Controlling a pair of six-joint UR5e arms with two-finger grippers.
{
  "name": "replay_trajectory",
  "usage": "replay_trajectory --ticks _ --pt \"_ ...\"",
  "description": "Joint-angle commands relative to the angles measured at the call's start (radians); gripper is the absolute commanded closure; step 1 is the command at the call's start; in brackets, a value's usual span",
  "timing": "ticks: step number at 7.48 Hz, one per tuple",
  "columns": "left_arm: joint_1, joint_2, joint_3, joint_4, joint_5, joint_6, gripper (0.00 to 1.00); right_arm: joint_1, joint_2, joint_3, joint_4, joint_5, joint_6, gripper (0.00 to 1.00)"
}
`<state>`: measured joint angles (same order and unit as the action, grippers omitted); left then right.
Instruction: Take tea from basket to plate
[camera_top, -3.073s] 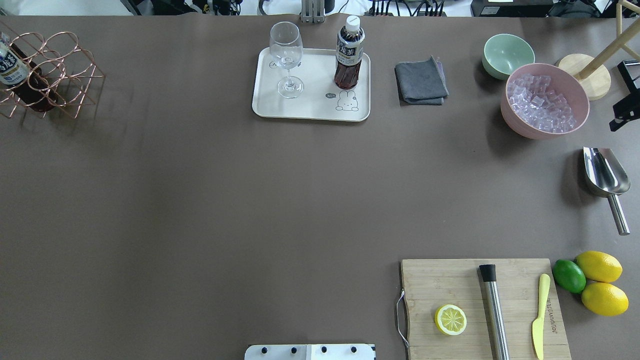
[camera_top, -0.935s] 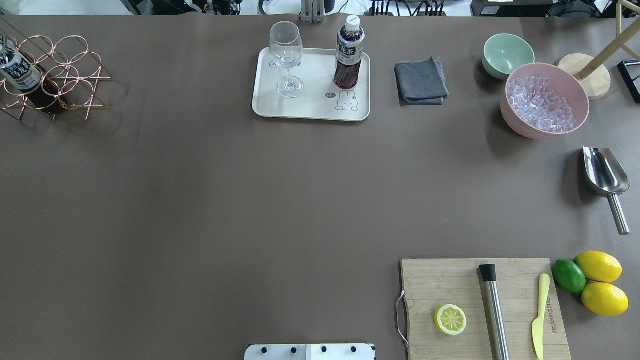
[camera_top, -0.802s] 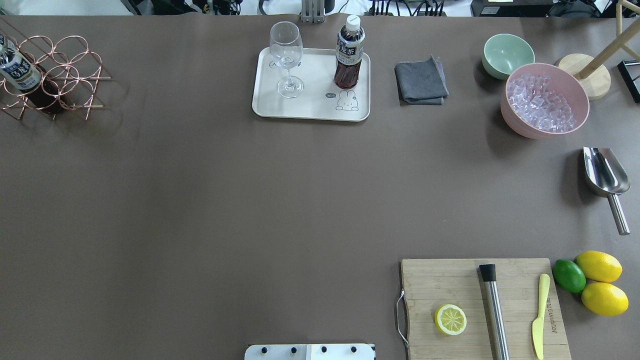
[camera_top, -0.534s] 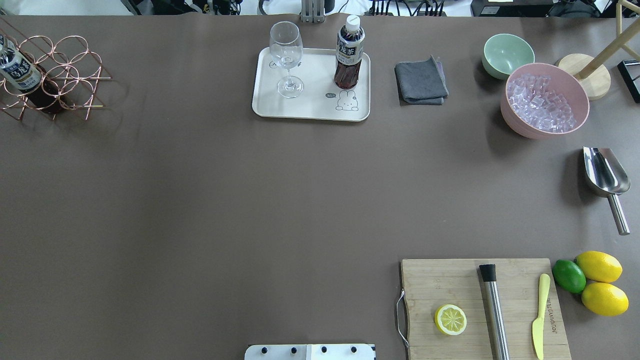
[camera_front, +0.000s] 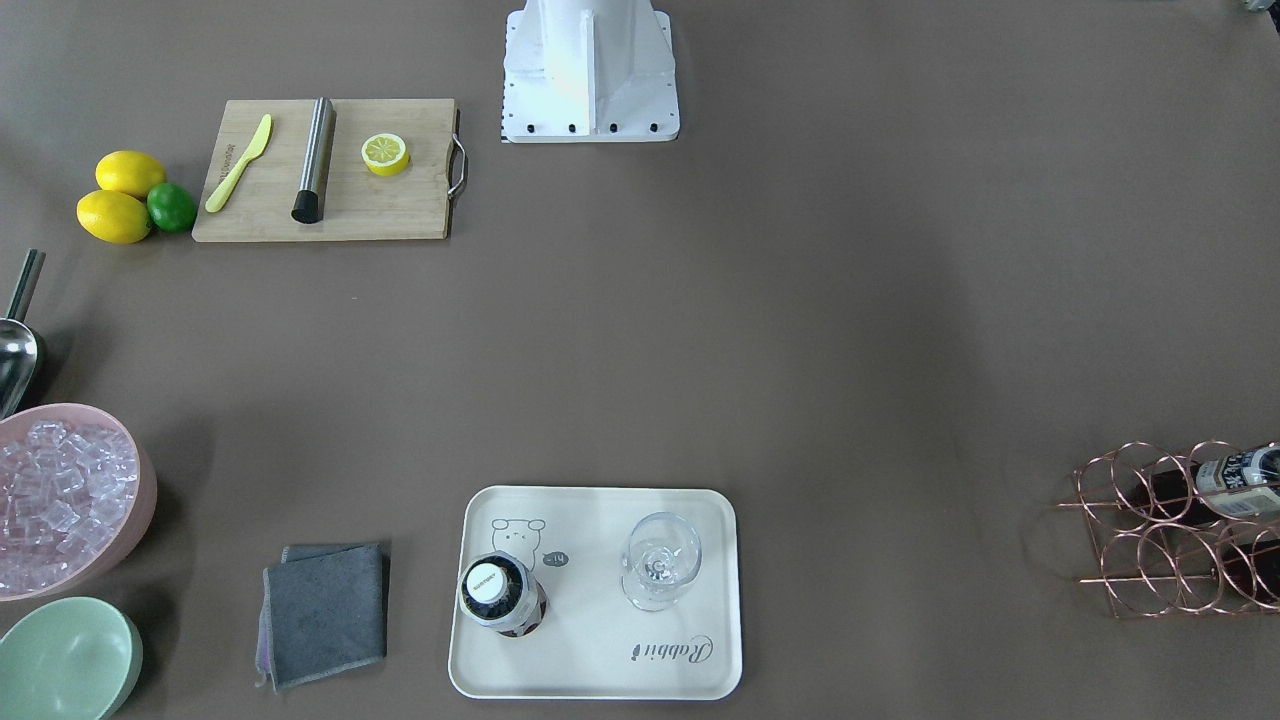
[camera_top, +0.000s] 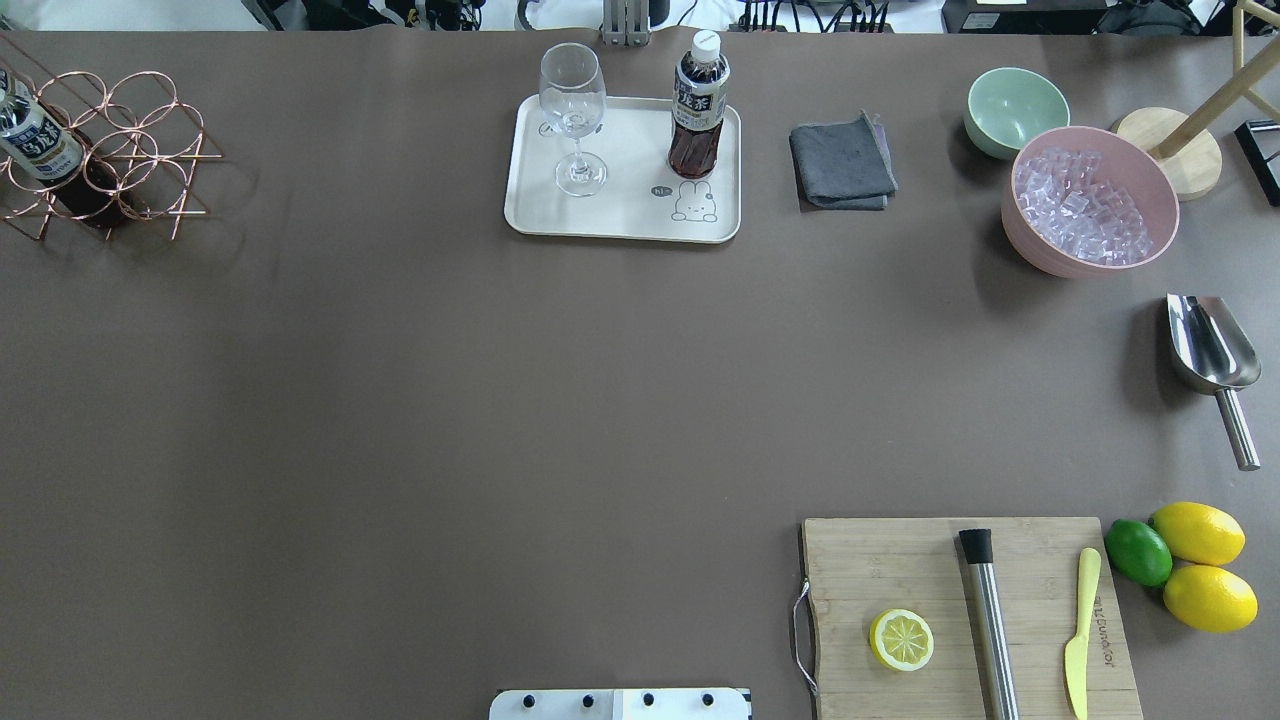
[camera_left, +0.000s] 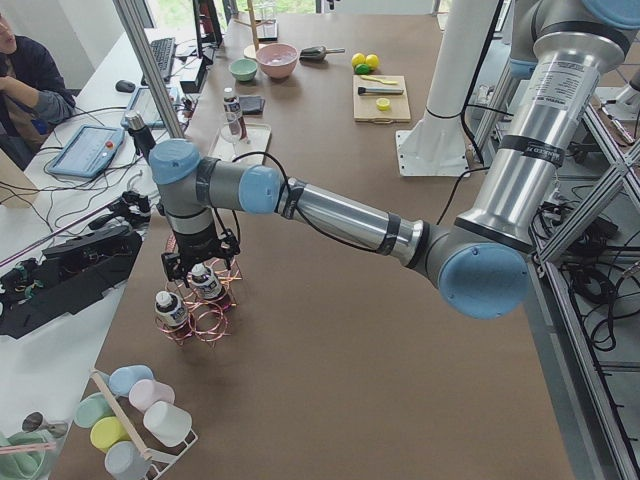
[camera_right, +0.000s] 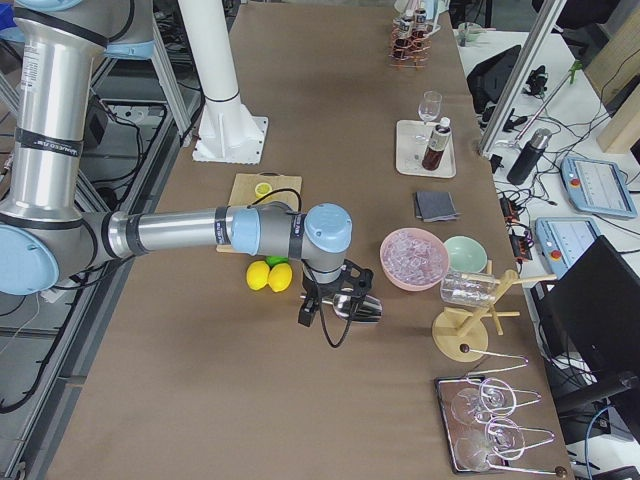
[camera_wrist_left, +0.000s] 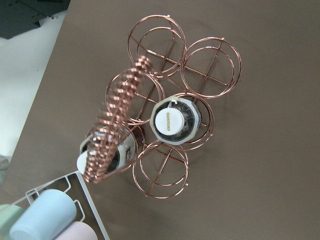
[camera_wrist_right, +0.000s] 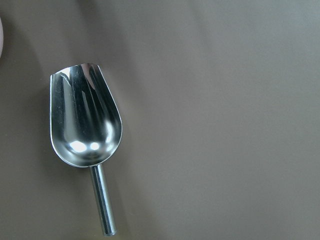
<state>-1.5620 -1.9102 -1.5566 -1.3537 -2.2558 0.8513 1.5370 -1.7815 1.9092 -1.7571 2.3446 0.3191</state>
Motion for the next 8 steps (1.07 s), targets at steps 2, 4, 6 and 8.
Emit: replay_trajectory --ticks 2,4,6,8 --pt "0.000 0.173 -0.028 -0.024 -0.020 -0.376 0.02 0.000 0.002 -0.009 0.001 -0.002 0.000 0.00" --pt "-0.001 0.226 -0.030 -0.025 -0.094 -0.568 0.02 0.000 0.002 -0.010 -0.001 -0.004 0.000 0.00" --pt "-0.001 0.258 -0.030 -0.092 -0.097 -0.711 0.02 0.000 0.002 -0.012 -0.001 -0.004 0.000 0.00" --pt "-0.001 0.299 -0.051 -0.163 -0.097 -0.897 0.02 0.000 0.002 -0.012 0.001 -0.005 0.000 0.00"
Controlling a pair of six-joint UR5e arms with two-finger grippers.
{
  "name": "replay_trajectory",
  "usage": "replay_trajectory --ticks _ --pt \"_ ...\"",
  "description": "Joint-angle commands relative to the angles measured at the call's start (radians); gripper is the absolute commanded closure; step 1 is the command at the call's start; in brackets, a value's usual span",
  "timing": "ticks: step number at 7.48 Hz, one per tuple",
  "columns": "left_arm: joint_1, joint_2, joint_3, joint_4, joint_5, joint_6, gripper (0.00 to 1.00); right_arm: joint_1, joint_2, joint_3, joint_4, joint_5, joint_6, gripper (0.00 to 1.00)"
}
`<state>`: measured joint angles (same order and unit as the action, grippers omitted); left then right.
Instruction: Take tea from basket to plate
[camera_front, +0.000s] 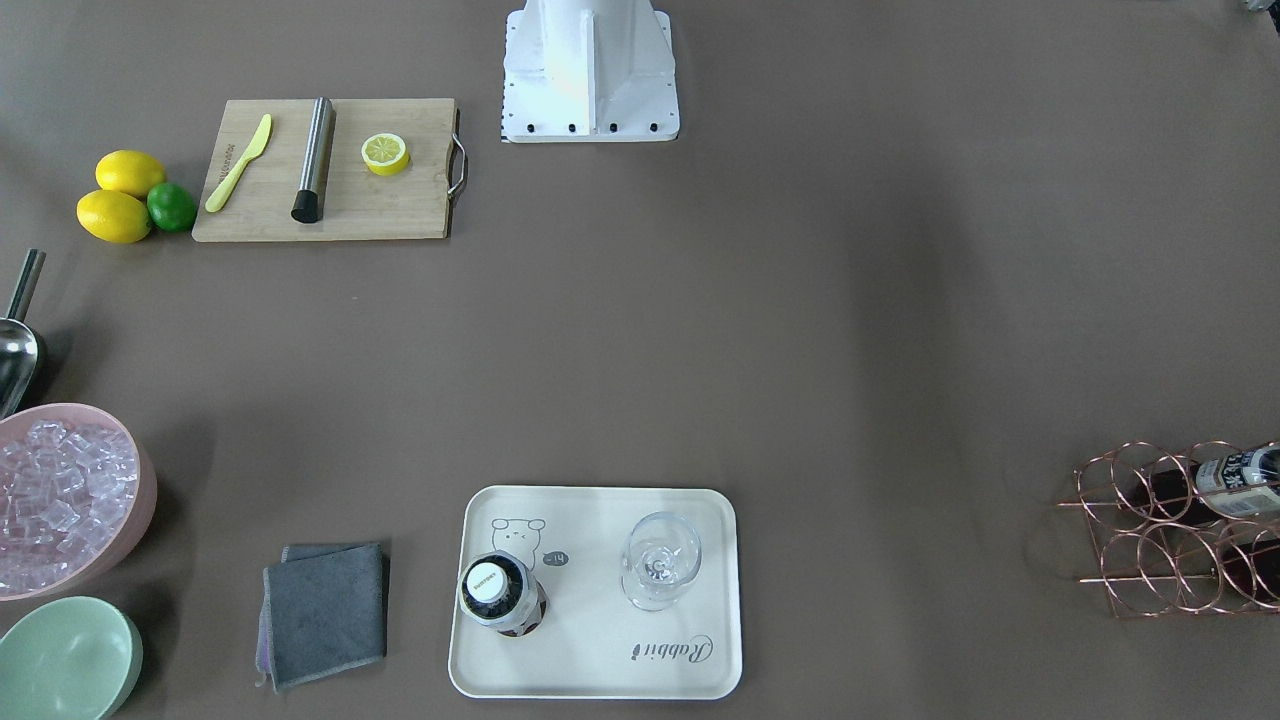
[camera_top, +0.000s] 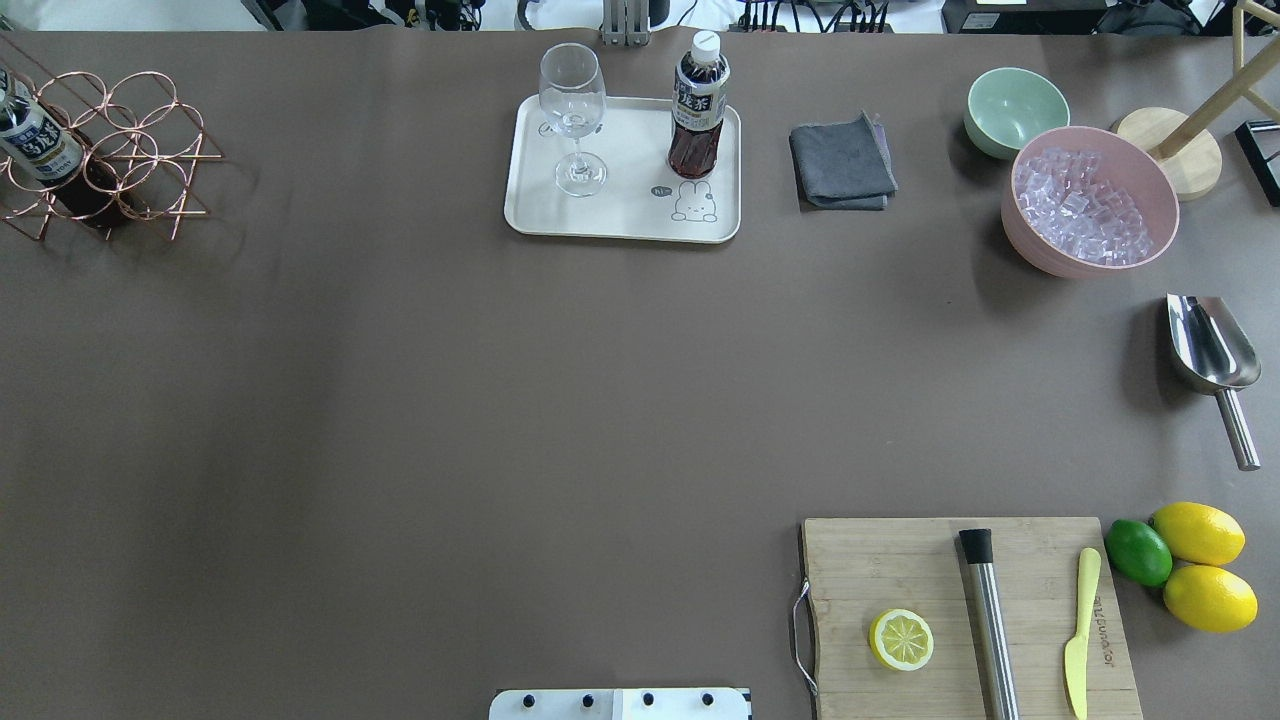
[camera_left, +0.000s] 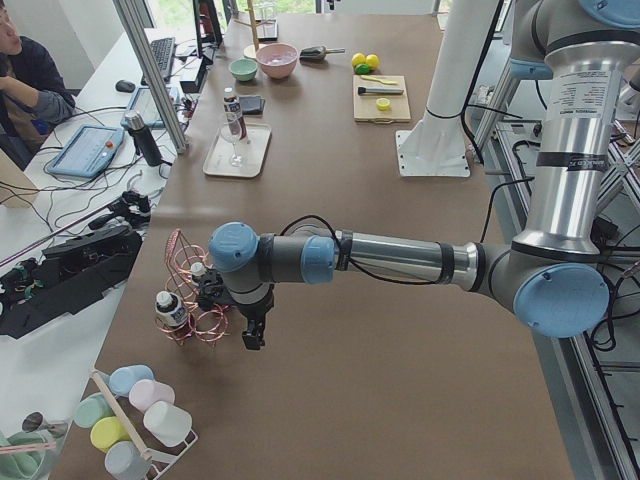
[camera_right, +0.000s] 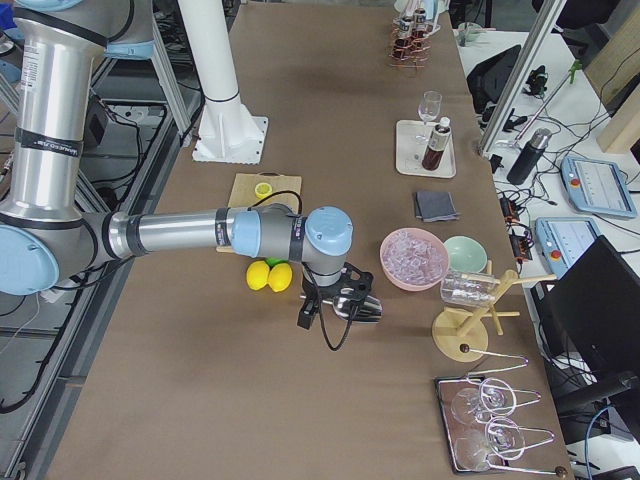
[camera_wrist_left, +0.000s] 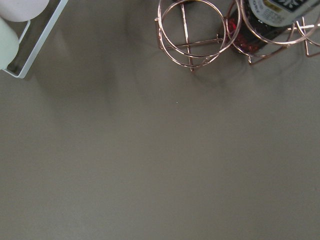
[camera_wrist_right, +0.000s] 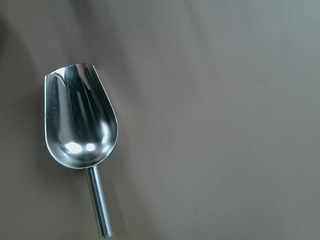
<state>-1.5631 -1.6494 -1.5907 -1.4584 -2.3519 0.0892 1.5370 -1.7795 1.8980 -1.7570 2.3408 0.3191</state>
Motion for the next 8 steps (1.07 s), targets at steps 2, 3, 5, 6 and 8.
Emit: replay_trajectory --ticks 2,3,5,6,8 --pt "-0.002 0.091 -0.057 -0.086 0.000 -0.140 0.02 0.000 0.000 0.000 0.001 0.000 0.000 0.00" --pt "-0.002 0.095 -0.057 -0.088 0.000 -0.138 0.02 0.000 0.000 0.000 0.001 -0.001 0.000 0.00" --pt "-0.002 0.096 -0.058 -0.086 0.000 -0.140 0.02 0.000 0.000 -0.002 0.001 -0.003 0.000 0.00" --pt "-0.002 0.096 -0.055 -0.086 0.000 -0.140 0.02 0.000 0.000 -0.002 0.001 -0.003 0.000 0.00" --pt "-0.002 0.096 -0.060 -0.086 0.000 -0.140 0.02 0.000 0.000 -0.002 0.001 -0.003 0.000 0.00"
